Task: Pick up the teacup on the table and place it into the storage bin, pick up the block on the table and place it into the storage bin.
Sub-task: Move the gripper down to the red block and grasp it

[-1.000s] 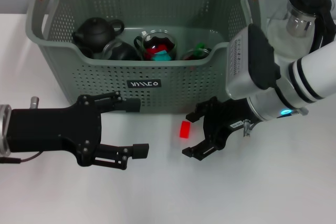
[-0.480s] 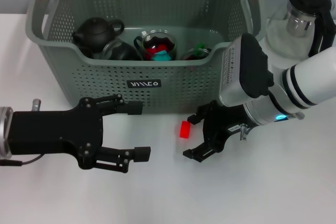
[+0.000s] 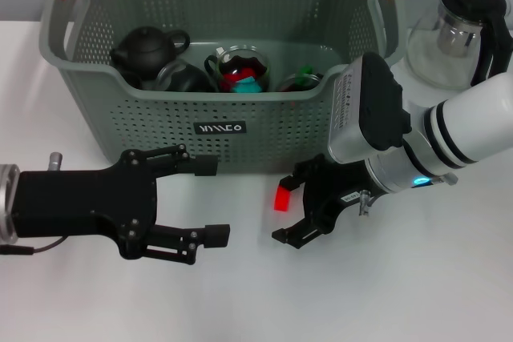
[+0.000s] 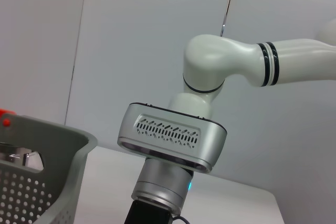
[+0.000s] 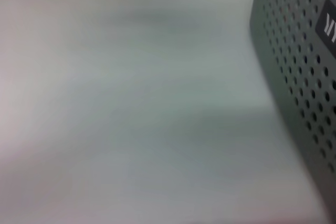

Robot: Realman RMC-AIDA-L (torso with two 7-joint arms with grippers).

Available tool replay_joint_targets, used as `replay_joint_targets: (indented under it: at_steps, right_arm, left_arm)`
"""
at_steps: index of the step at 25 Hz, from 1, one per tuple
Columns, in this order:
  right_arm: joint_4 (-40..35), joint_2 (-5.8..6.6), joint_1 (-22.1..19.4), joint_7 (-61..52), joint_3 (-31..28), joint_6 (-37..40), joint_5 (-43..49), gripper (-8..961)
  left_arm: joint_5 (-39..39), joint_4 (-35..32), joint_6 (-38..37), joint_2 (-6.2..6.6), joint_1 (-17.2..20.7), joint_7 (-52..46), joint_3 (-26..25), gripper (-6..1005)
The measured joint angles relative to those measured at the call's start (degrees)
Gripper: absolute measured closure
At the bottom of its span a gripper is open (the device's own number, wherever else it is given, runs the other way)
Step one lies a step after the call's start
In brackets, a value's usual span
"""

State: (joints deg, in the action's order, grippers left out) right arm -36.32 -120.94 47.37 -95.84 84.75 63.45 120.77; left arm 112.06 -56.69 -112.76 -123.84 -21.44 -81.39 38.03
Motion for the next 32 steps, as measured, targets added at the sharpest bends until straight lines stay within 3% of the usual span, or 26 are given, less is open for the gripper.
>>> replay_joint_targets:
  at_steps: [21,32]
  right_arm:
    - [-0.7,0.39,0.1,-0.1,1.3,2.3,-2.8,25]
    - [0.0,-0.02,0.4,-2.8,2.2,-1.6,-3.5,26]
  left_arm:
    - [-0.1,-0.1,-0.1,0.00,0.2,0.0,-0.1,53]
    - [-0.5,-0.1,-0.2,0.13,0.2,-1.5,-0.3,53]
